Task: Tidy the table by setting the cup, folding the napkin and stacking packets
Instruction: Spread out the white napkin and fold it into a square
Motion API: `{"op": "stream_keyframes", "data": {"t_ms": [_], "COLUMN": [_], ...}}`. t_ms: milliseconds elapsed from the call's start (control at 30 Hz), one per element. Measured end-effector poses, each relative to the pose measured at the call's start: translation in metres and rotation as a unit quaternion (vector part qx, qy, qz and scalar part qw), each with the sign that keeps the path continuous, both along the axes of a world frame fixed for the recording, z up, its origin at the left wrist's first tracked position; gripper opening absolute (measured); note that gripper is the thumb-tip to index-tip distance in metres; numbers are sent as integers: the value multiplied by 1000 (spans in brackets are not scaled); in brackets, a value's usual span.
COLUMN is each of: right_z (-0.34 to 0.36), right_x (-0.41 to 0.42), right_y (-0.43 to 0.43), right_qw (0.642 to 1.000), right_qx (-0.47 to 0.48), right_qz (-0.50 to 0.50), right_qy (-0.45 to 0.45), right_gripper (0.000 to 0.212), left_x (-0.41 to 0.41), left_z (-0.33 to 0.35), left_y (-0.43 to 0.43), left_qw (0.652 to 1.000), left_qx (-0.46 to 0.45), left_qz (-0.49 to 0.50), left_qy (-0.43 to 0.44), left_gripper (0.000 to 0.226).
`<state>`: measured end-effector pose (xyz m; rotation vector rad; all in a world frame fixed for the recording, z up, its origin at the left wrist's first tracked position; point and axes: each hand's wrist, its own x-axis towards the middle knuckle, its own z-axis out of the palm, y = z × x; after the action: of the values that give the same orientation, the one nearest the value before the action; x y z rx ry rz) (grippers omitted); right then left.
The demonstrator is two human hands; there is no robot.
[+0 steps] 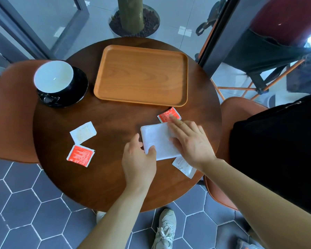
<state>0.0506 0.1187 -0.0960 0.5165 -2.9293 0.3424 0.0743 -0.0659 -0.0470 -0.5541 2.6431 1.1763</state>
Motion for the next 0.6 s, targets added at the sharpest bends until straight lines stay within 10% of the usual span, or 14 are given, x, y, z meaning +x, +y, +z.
{"op": "stream_keyframes", "data": {"t_ms": [267, 600], "right_z": [5, 29], "right_x": [1, -14], "right_y": [6, -2], "right_qw": [1000, 984], "right_qx": [6, -139], "right_qz": [-20, -30], "right_qy": [-21, -103], "right_gripper": [49, 77], "left_x": [-18, -11], "left_z": [0, 15], "left_y": [7, 8], "left_qw": [998, 991], "left_qx": [47, 84], "left_qz": [39, -63], "left_qy": [-27, 83], "left_gripper": [12, 13]}}
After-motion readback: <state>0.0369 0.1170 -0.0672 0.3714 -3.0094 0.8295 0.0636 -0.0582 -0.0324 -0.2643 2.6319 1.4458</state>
